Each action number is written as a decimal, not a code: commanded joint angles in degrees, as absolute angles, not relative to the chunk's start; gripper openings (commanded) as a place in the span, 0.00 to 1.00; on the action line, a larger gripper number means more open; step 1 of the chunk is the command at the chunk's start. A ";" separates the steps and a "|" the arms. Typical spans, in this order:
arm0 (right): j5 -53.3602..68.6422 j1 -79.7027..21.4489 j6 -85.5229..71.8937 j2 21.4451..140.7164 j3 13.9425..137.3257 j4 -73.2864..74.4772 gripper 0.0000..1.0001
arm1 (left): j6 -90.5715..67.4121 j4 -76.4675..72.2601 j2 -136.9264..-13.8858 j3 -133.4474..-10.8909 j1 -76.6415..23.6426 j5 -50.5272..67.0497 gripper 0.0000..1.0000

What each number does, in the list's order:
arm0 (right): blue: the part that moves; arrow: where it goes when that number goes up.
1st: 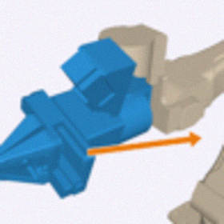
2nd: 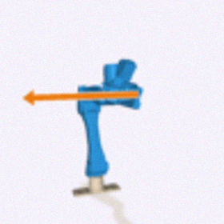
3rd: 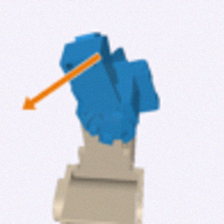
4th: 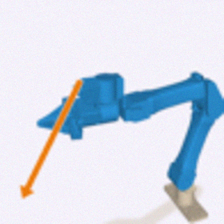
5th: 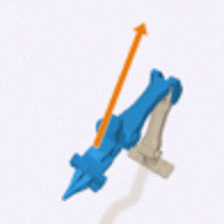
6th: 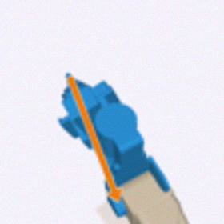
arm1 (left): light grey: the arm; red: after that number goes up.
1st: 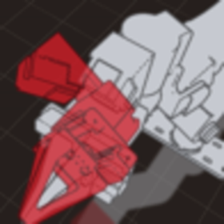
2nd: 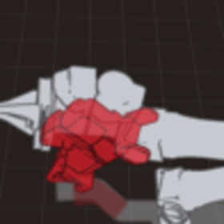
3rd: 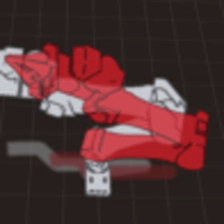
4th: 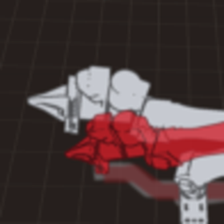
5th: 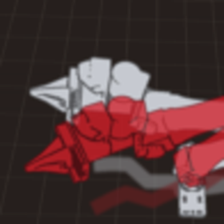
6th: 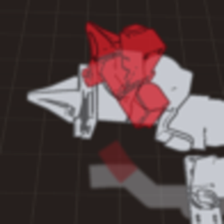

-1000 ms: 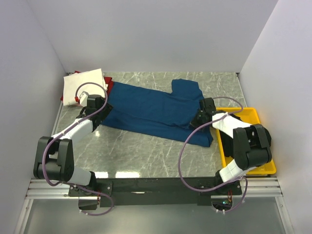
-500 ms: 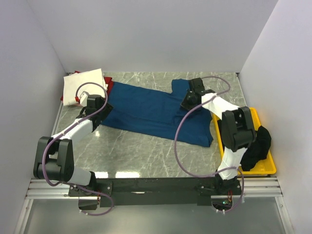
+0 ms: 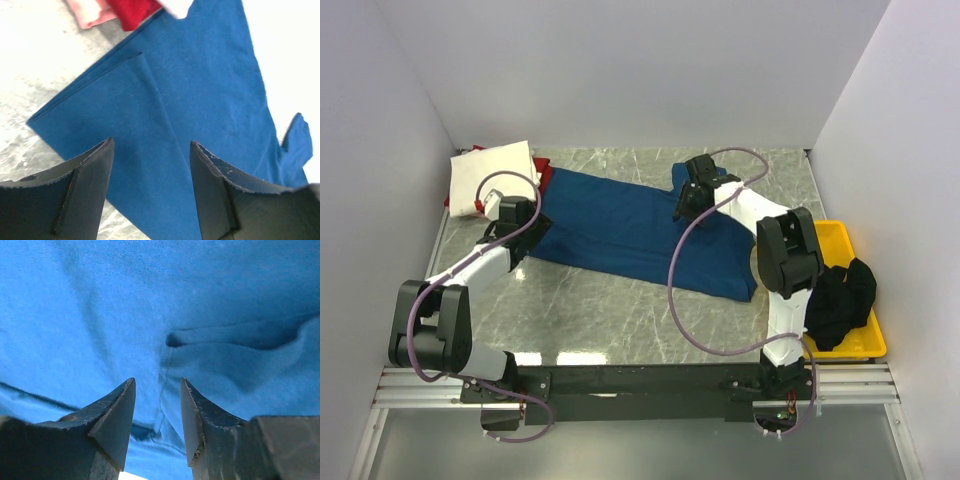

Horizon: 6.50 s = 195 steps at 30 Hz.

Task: Fold and stack the t-shirts
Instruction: Fold the tshirt

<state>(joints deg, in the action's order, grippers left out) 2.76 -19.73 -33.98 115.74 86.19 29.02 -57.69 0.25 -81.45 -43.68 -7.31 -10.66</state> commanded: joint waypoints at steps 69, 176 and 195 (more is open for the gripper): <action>-3.52 -9.40 -50.27 54.17 23.90 20.99 0.00 | -60.21 3.51 -77.35 -34.28 -2.46 -20.12 0.01; 2.20 -1.41 -24.96 123.66 103.89 35.33 0.59 | -45.35 30.06 -126.04 -104.06 -11.78 -32.51 0.48; 3.60 -1.23 -25.05 124.01 103.10 34.98 0.59 | -48.69 35.06 -129.46 -105.82 -13.45 -35.33 0.49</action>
